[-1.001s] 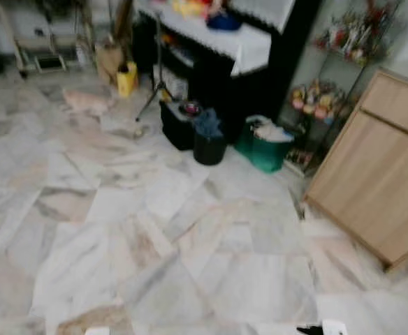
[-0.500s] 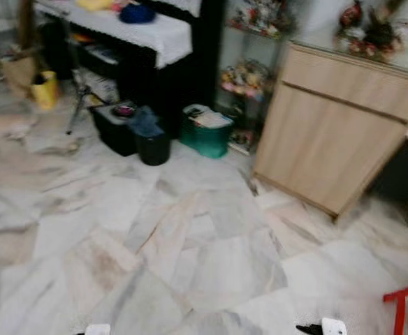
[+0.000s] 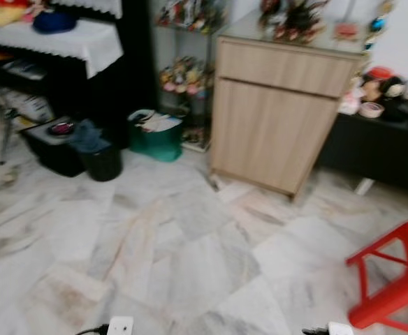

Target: Hang keys on a hook

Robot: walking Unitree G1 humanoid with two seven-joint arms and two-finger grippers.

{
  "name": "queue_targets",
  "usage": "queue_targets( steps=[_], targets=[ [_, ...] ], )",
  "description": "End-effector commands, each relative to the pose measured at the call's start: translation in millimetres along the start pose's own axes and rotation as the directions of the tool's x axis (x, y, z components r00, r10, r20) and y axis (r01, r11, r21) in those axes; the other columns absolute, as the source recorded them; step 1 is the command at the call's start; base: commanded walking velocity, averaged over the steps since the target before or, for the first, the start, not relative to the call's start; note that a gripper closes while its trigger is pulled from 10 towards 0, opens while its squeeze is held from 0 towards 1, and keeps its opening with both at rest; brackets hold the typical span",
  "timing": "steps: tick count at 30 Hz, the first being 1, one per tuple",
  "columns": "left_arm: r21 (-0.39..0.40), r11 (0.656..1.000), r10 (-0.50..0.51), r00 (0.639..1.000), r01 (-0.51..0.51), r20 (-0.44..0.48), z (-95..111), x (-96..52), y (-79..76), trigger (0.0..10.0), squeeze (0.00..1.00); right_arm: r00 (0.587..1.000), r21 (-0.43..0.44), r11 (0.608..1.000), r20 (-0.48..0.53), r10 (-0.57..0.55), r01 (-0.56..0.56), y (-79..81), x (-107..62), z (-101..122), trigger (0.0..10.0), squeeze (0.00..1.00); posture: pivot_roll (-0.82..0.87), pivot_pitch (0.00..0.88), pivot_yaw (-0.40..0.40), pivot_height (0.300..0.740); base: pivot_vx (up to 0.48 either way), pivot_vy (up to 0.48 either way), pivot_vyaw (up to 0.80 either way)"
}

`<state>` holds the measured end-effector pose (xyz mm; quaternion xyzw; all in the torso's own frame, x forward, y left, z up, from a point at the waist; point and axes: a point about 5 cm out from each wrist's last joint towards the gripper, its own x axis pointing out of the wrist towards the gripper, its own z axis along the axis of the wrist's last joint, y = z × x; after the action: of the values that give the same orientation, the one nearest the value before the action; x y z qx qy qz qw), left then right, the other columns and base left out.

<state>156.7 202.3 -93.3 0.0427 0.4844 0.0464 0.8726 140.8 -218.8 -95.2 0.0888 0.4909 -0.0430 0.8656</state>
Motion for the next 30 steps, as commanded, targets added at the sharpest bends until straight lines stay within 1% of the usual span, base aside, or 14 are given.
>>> queue_targets(
  steps=[1, 4, 5, 6, 9, 13, 22, 30],
  targets=[
    [-0.002, 1.000, 0.002, 1.000, -0.002, -0.009, 1, 0.6, -2.6, 10.0, 0.00, 1.000, 0.007, 1.000, -0.009, -0.021, 0.021, -7.3, -2.2, -3, 10.0, 0.00, 0.12, 0.000, -0.045, 0.737, 0.000, 0.000, -0.77],
    [-0.005, 1.000, 0.006, 1.000, -0.006, -0.005, 4, 1.1, -0.8, 10.0, 0.00, 1.000, 0.006, 1.000, -0.009, -0.019, 0.019, -6.8, -2.0, -2, 10.0, 0.00, 0.13, 0.000, -0.044, 0.737, 0.000, 0.000, -0.77],
    [-0.006, 1.000, 0.016, 1.000, -0.016, -0.007, 2, 0.5, 8.2, 10.0, 0.00, 1.000, 0.005, 1.000, -0.009, -0.018, 0.018, -6.5, -1.8, -2, 10.0, 0.00, 0.13, 0.000, -0.043, 0.737, 0.000, 0.000, -0.77],
    [-0.006, 1.000, 0.021, 1.000, -0.021, -0.009, 1, 0.0, 12.3, 10.0, 0.00, 1.000, 0.004, 1.000, -0.008, -0.017, 0.017, -6.3, -1.8, -2, 10.0, 0.00, 0.13, 0.000, -0.043, 0.737, 0.000, 0.000, -0.77],
    [-0.006, 1.000, 0.028, 0.999, -0.029, -0.015, -2, -1.0, 18.7, 10.0, 0.00, 1.000, 0.017, 1.000, 0.000, -0.020, 0.020, -5.7, -1.6, -1, 10.0, 0.00, 0.13, 0.000, -0.041, 0.737, 0.000, 0.000, -0.77],
    [0.000, 0.999, 0.037, 0.999, -0.037, -0.020, -4, -1.7, 24.6, 10.0, 0.00, 1.000, 0.015, 1.000, 0.013, -0.022, 0.022, -4.8, -1.3, 0, 10.0, 0.00, 0.13, 0.000, -0.037, 0.737, 0.000, -0.065, 0.00],
    [0.003, 0.999, 0.035, 0.999, -0.035, -0.021, -6, -2.6, 26.9, 10.0, 0.00, 0.999, 0.030, 0.999, 0.024, -0.032, 0.032, -4.5, -1.2, 0, 10.0, 0.00, 0.13, 0.000, -0.037, 0.737, 0.000, -0.368, 0.00],
    [0.002, 1.000, 0.024, 0.999, -0.024, -0.026, -12, -3.3, 18.7, 10.0, 0.00, 0.999, 0.042, 0.998, 0.025, -0.036, 0.035, -5.3, -1.4, 0, 10.0, 0.00, 0.13, 0.000, -0.040, 0.737, 0.000, -0.428, 0.00]
  ],
)
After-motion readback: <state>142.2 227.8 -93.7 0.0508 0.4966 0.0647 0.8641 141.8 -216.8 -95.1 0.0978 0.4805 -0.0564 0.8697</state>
